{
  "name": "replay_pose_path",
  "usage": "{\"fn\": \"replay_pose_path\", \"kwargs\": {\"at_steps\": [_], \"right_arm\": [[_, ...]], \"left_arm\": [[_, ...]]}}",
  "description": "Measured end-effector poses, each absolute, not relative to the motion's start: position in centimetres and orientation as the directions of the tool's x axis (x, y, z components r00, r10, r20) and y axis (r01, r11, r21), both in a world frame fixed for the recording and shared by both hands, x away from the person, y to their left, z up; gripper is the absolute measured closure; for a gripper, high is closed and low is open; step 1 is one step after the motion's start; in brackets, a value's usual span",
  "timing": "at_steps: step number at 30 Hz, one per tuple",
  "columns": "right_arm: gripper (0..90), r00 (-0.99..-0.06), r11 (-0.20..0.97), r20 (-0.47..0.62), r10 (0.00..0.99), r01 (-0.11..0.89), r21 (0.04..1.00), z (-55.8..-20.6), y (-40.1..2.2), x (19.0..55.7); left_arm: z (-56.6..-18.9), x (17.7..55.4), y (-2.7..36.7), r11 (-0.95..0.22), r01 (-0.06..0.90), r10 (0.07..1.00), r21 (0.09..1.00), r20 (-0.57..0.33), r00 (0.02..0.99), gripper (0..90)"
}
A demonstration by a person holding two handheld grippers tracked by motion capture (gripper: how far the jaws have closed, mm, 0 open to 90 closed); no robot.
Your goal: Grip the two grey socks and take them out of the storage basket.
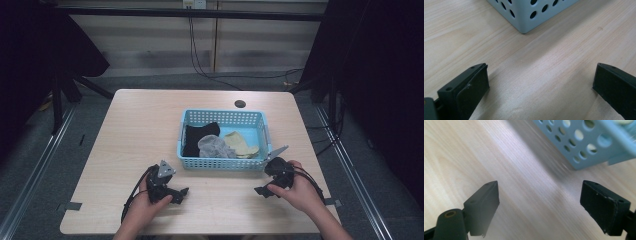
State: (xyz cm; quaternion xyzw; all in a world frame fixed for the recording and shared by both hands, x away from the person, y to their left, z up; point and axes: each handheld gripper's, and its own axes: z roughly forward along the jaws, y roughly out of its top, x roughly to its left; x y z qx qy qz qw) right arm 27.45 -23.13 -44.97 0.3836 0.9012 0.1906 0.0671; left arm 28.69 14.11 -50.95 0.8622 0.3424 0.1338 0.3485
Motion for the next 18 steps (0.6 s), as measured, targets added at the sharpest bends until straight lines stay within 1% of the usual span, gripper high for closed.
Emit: {"fn": "replay_pose_path", "kwargs": {"at_steps": [2,3,4,8,12,15,18], "right_arm": [[15.7,-0.707,0.645,0.03,0.706,0.661,0.384,-44.0,-23.1,27.6],[15.7,-0.716,0.654,0.05,0.696,0.662,0.365,-43.3,-23.1,27.7],[15.7,-0.716,0.654,0.05,0.696,0.662,0.365,-43.3,-23.1,27.7],[16.5,-0.736,0.686,0.036,0.676,0.646,0.334,-41.4,-22.6,28.1],[17.7,-0.744,0.692,0.031,0.667,0.635,0.343,-40.1,-22.0,28.7],[19.7,-0.75,0.687,0.047,0.66,0.627,0.368,-38.4,-21.0,30.0],[20.3,-0.749,0.68,0.058,0.66,0.628,0.378,-37.8,-20.6,30.7]], "left_arm": [[-51.0,28.7,14.1,-0.522,0.497,0.683,0.693,-0.008,0.73,0.0],[-50.9,28.7,14.1,-0.523,0.497,0.683,0.693,-0.008,0.73,0.0],[-50.9,28.7,14.1,-0.523,0.497,0.683,0.693,-0.008,0.73,0.0],[-50.9,28.7,14.1,-0.523,0.497,0.683,0.693,-0.008,0.73,0.0],[-50.9,28.7,14.1,-0.523,0.497,0.683,0.693,-0.008,0.73,0.0],[-50.9,28.7,14.1,-0.524,0.497,0.683,0.692,-0.008,0.731,0.0],[-50.9,28.7,14.1,-0.524,0.496,0.683,0.692,-0.007,0.73,0.0]]}}
